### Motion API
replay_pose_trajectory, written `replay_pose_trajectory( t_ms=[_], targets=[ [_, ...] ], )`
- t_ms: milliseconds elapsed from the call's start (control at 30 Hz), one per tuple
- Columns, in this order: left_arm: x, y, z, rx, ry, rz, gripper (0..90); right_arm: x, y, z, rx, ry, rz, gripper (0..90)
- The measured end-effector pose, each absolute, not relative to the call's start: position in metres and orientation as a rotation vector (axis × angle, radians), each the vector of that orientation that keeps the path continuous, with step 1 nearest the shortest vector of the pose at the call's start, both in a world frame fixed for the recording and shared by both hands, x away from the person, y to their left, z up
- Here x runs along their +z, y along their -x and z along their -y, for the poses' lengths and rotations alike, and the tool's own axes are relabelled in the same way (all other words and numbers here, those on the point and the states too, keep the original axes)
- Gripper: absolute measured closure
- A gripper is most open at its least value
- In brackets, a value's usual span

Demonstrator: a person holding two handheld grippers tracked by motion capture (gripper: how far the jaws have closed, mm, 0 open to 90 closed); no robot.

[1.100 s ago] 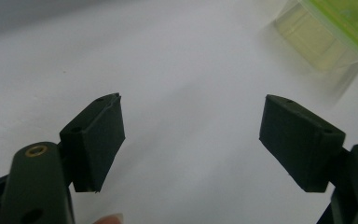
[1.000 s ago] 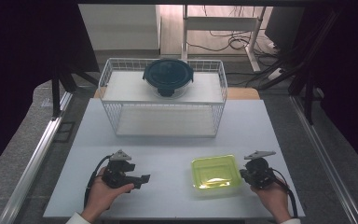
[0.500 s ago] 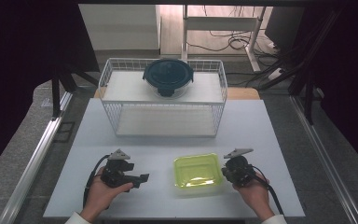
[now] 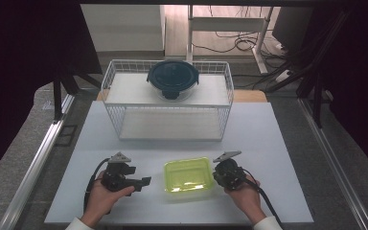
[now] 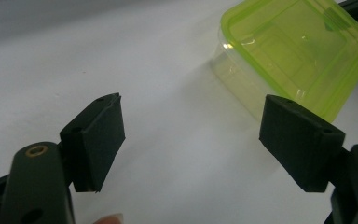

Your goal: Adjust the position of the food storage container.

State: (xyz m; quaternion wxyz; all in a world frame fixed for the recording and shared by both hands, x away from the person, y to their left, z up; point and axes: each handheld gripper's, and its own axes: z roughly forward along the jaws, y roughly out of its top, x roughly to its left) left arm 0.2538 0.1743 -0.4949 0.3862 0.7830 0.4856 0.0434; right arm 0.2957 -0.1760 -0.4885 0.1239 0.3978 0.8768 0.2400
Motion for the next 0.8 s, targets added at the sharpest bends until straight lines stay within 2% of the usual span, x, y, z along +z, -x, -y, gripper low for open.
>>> replay_pose_trajectory(
  t_ms=[500,800],
  targets=[
    [-0.495,-0.254,-0.177,0.111,-1.985,-1.242,21.3,-0.493,-0.293,0.152,0.721,-1.11,-2.593,88.8],
    [-0.494,-0.255,-0.177,0.12,-1.969,-1.242,21.5,-0.48,-0.293,0.173,0.865,-1.193,-2.541,88.7]
  ],
)
